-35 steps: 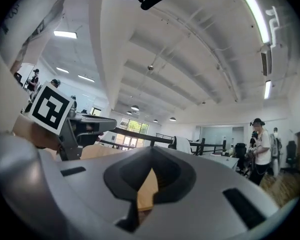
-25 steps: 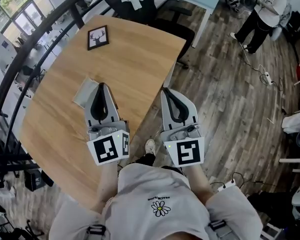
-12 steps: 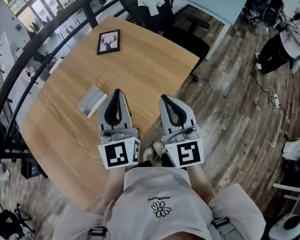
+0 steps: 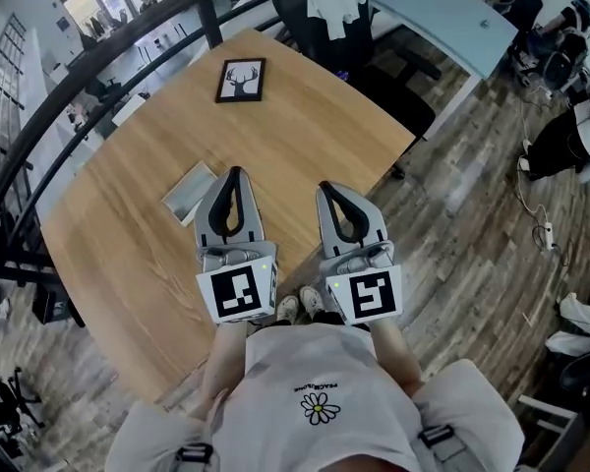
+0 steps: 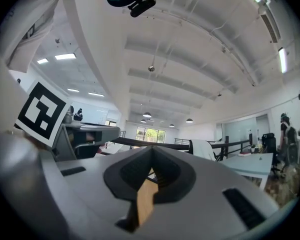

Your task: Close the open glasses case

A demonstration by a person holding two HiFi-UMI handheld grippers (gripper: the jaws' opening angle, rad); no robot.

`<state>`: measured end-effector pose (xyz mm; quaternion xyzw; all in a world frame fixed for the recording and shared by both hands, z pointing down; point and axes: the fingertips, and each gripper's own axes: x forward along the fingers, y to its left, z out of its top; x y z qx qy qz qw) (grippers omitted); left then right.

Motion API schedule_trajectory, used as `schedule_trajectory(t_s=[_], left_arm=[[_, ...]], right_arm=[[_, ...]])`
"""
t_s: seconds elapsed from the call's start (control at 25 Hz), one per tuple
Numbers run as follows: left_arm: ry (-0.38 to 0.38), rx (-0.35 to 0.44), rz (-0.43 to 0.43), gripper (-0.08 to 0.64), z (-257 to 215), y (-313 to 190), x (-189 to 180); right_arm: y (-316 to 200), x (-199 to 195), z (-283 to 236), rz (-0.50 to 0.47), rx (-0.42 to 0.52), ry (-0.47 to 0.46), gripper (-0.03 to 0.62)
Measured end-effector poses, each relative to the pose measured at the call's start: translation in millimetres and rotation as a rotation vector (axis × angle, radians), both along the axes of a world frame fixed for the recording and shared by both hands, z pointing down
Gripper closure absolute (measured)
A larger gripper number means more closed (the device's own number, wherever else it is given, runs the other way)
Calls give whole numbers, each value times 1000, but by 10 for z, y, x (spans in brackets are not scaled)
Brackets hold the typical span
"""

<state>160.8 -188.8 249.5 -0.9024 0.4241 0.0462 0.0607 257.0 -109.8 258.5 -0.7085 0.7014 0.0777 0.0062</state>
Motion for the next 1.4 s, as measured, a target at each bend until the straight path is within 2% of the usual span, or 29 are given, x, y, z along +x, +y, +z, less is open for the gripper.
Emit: schedule_trajectory(t_s=[0.16,0.36,0.72,0.88,1.2,1.4], left_arm=[[4,-10,-56,543,13,-35,-203],[23,14,-149,543,-69,-101,-527],[27,-30,-308,543,34,-153,-1143],[38,-45,-366,541,80,-154,-1369],[52,-64,-430,541,159,-128,-1637],[52,-71,-447,541,201,-187,-1717]], right_arm=[[-130,-119,4,-67,-7,-7,584],[-359,-370,-81,-184,20,29,584],[-662,-890,-100,-368,17,38,584],[-753,-1078,-88,-421,14,49,584],[-812,-1366,-5,-500,-9,62,584],[-886,-1465,66,-540,-21,39,577]])
